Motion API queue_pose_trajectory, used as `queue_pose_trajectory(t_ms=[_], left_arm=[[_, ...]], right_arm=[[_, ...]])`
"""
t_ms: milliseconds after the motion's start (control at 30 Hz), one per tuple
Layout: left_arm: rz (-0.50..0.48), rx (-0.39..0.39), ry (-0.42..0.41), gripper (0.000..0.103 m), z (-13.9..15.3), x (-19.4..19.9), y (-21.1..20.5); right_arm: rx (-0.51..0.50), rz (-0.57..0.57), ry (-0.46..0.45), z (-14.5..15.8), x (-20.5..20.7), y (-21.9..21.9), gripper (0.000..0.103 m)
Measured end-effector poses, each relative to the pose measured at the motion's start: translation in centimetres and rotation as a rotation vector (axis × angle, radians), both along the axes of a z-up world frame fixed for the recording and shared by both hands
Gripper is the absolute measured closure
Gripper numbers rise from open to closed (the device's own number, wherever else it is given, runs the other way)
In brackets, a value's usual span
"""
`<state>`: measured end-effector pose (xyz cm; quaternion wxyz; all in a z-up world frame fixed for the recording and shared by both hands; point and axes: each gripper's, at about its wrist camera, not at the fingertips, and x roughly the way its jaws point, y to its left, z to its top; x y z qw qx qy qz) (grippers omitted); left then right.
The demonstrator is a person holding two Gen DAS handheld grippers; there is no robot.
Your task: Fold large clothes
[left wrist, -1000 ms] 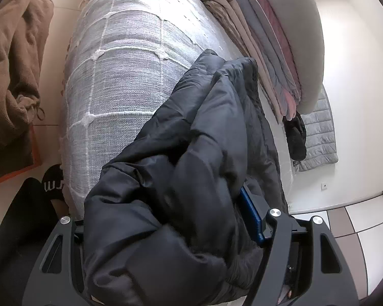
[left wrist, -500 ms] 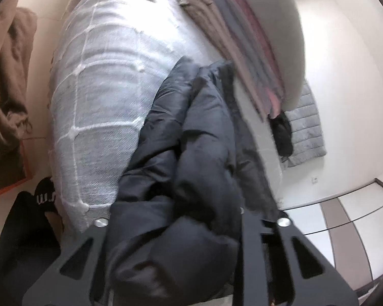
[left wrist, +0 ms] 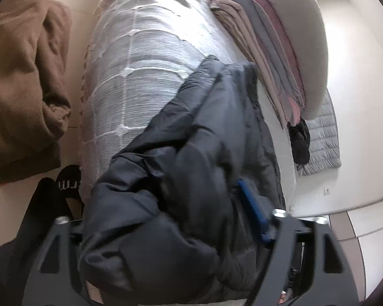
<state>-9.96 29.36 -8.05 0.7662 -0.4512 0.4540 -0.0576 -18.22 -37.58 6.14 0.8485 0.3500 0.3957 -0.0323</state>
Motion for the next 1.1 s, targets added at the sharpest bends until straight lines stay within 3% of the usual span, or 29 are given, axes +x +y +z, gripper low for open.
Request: queue_pose_trajectory(t_ms=[100, 200, 333, 467, 533, 633, 700, 800, 867, 900, 933, 1033, 1100], left_arm=[[-0.001, -0.025, 0.022, 0.024, -0.8, 0.2, 0.0], [0.004, -0.042, 0.019, 0.023, -1.0, 0.1, 0.0], [0.015, -0.041, 0.017, 0.023, -1.1, 0.0, -0.1], [0.003, 0.027, 0.011, 0.023, -0.6, 0.0, -0.2], [-0.002, 0.059, 0.002, 0.023, -0.1, 0.0, -0.3], [-0.008, 0.106, -0.007, 0.023, 0.4, -0.1, -0.6], [-0.013, 0.128, -0.009, 0.023, 0.5, -0.4, -0.7], [-0.02, 0.15, -0.015, 0.023, 0.8, -0.4, -1.0], [-0.02, 0.17, -0.02, 0.023, 1.1, -0.4, -1.3], [-0.021, 0.179, -0.023, 0.023, 1.3, -0.2, -1.6], [-0.024, 0.188, -0.03, 0.023, 1.4, -0.3, -1.7], [-0.028, 0.23, -0.039, 0.023, 1.7, -0.6, -1.9], [-0.031, 0.225, -0.034, 0.023, 1.6, -0.7, -1.8]], right_arm=[[-0.175, 0.083, -0.102, 5.2, 2.9, 4.4, 0.026], [-0.306, 0.296, -0.09, 6.9, 8.9, 12.3, 0.023], [-0.432, 0.504, -0.017, 4.6, 15.8, 21.8, 0.023], [-0.548, 0.576, 0.09, 0.5, 19.8, 26.5, 0.022], [-0.607, 0.603, 0.178, -3.2, 20.9, 28.1, 0.014], [-0.605, 0.597, 0.197, -3.4, 20.7, 28.0, 0.013], [-0.597, 0.573, 0.132, -1.6, 19.8, 28.4, 0.013], [-0.66, 0.58, 0.044, 0.3, 18.8, 30.3, 0.013], [-0.659, 0.62, 0.097, -0.9, 19.8, 31.2, 0.009], [-0.656, 0.654, 0.179, -2.8, 21.0, 31.6, 0.007], [-0.657, 0.665, 0.203, -4.1, 21.6, 31.8, 0.007], [-0.642, 0.655, 0.202, -3.5, 21.5, 31.6, 0.007], [-0.581, 0.635, 0.126, -2.0, 21.1, 31.5, 0.007]])
